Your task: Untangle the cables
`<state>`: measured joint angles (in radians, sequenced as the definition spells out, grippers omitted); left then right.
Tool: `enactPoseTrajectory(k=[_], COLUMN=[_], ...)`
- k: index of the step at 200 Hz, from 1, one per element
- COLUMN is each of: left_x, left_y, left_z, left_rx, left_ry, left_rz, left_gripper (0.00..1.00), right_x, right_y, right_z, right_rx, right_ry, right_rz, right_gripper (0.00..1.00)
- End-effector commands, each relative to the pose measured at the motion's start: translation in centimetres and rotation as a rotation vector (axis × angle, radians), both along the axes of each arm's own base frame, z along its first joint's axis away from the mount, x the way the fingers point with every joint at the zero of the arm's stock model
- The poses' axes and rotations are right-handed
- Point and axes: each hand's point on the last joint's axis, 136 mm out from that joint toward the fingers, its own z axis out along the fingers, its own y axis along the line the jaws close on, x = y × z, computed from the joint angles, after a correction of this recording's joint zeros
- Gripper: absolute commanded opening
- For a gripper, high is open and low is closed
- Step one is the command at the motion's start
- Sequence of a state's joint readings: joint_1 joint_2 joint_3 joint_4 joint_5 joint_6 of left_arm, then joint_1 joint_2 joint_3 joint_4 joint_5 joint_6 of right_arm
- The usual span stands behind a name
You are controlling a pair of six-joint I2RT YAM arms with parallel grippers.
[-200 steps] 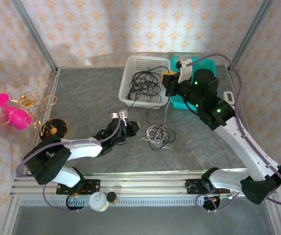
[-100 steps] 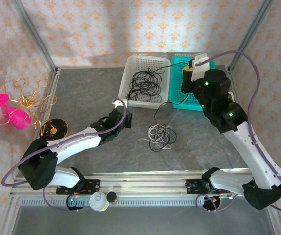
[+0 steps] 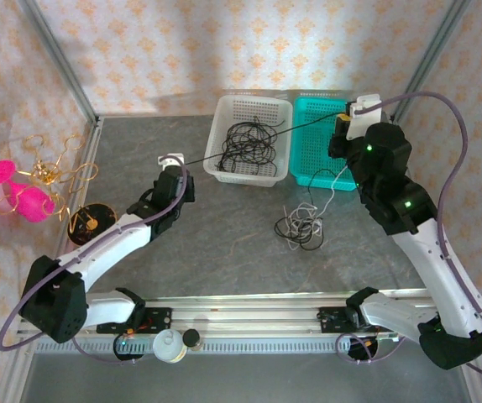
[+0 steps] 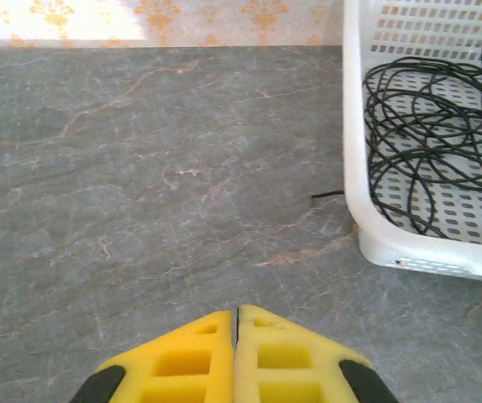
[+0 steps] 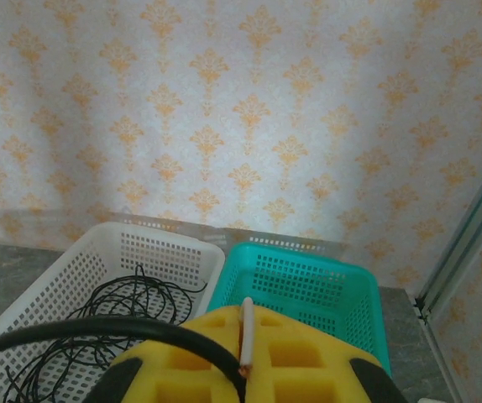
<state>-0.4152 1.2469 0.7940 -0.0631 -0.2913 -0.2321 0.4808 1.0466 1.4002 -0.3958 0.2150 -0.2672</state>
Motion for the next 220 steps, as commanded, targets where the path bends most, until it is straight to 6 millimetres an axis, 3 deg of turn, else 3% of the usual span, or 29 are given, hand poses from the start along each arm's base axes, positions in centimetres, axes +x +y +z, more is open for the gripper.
enactPoseTrajectory(k=[1,51,87,105,122,142,163,178,188,205,220], left_x=[-0.5,-0.8,-1.1,-1.0,-1.5,-3.2,-5.0,-6.4,-7.2,-7.8,-7.5], left_y=[2.1,4.6,4.7,1.2,-2.6,-6.2,-8.8,-10.5,-11.4,-13.0,-14.3], left_z=[0.3,0.2,-0.2,-0.1,-0.5,-1.0,-0.9,-0.3,0.3,2.6,5.9], left_rx=[0.019,-0.027,-0.047,-0.087,-0.080,-0.062,-0.121,-0.172,-0.196,-0.251,-0.280], left_ry=[-0.006,-0.020,-0.006,0.074,0.137,0.153,0.160,0.148,0.136,0.088,0.015], left_rz=[0.042,0.091,0.071,-0.118,-0.297,-0.463,-0.605,-0.714,-0.767,-0.847,-0.896], left_gripper=[0.00,0.00,0.00,0.02,0.41,0.69,0.77,0.91,0.93,0.94,0.92], right_x=[-0.3,-0.5,-0.7,-0.6,-0.7,-0.1,0.5,0.5,0.4,0.3,0.2], right_y=[-1.5,-1.8,-1.4,1.0,4.7,7.1,7.8,8.3,8.7,9.2,9.7], right_z=[1.6,2.1,2.4,1.9,0.9,-0.8,-1.8,-1.9,-2.0,-2.2,-2.5], right_rx=[0.025,0.041,0.070,0.094,0.144,0.165,0.154,0.146,0.144,0.144,0.143], right_ry=[-0.052,-0.062,-0.068,-0.048,-0.013,0.044,0.077,0.083,0.087,0.098,0.109], right_rz=[-0.061,-0.065,-0.031,0.095,0.287,0.391,0.409,0.436,0.457,0.492,0.516], right_gripper=[0.00,0.00,0.00,0.00,0.00,0.00,0.00,0.00,0.00,0.00,0.00])
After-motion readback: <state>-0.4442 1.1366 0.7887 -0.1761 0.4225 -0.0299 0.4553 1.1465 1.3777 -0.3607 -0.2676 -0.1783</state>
